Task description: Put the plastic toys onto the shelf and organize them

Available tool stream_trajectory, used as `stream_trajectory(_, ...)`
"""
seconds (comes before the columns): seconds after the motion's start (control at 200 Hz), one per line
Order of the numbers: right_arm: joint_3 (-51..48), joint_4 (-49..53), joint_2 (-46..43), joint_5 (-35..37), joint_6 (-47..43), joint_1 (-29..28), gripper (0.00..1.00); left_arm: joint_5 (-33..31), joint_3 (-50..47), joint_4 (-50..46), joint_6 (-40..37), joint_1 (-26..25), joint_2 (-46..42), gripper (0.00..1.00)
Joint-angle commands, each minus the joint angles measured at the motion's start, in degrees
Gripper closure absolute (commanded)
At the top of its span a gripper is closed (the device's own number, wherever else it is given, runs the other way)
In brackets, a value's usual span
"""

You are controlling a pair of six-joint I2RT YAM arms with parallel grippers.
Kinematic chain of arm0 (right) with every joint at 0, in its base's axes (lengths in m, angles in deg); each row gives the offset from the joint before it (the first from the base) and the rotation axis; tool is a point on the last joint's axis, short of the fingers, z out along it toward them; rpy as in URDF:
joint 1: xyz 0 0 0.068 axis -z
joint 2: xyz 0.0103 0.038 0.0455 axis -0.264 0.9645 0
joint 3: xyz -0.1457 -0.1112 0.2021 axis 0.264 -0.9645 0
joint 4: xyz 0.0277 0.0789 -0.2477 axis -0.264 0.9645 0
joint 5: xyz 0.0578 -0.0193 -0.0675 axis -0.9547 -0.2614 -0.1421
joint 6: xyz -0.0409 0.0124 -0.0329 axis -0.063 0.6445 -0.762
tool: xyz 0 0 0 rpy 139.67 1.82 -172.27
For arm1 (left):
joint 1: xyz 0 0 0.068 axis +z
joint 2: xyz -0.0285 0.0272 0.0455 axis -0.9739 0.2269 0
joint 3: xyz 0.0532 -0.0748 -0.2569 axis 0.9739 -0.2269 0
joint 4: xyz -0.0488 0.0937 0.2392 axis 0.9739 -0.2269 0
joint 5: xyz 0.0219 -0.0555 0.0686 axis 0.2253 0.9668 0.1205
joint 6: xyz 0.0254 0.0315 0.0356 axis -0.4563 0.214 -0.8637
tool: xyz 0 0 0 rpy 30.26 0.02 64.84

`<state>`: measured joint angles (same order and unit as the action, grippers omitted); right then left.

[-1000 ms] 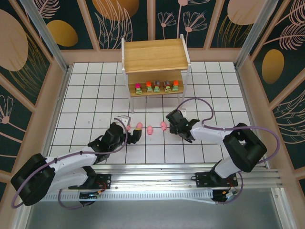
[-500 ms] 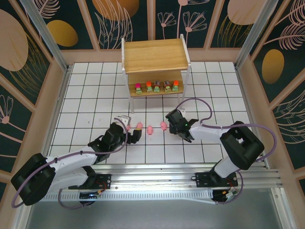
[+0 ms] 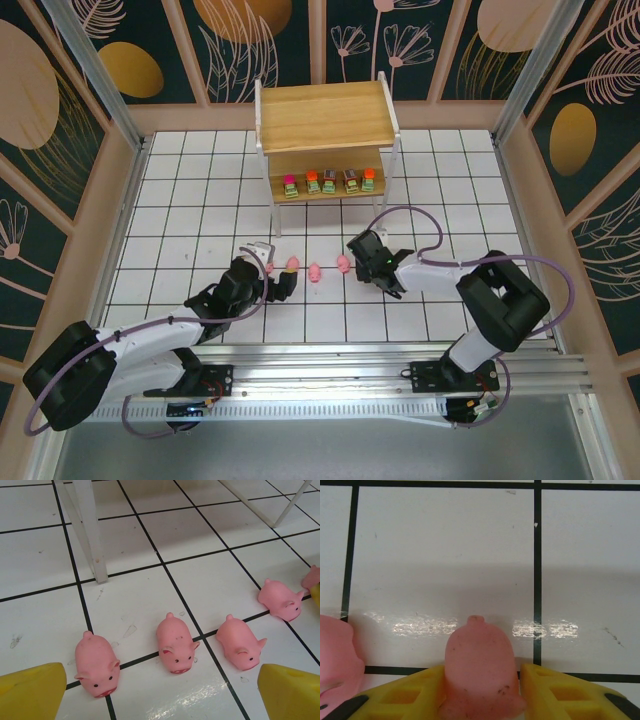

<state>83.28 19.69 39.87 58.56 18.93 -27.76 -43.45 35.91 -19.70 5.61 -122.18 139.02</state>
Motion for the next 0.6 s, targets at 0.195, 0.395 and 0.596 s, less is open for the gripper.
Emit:
stream_trajectory(0.195, 0.5, -0.4, -0.6, 0.2, -0.8, 0.4, 0.66, 0.1, 1.7, 0.8, -1.1, 0.3, 0.7, 0.02)
stream_trajectory(0.395, 0.9, 1.9, -4.2, 1.6, -0.2, 0.0, 0.67, 0.3, 1.8, 0.8, -1.1, 0.4, 0.9, 0.02)
stream_trajectory(0.596, 2.7, 6.2, -8.9, 3.5, 0.3, -1.2, 0.68, 1.1, 1.6, 1.2, -1.3, 0.3, 0.6, 0.02)
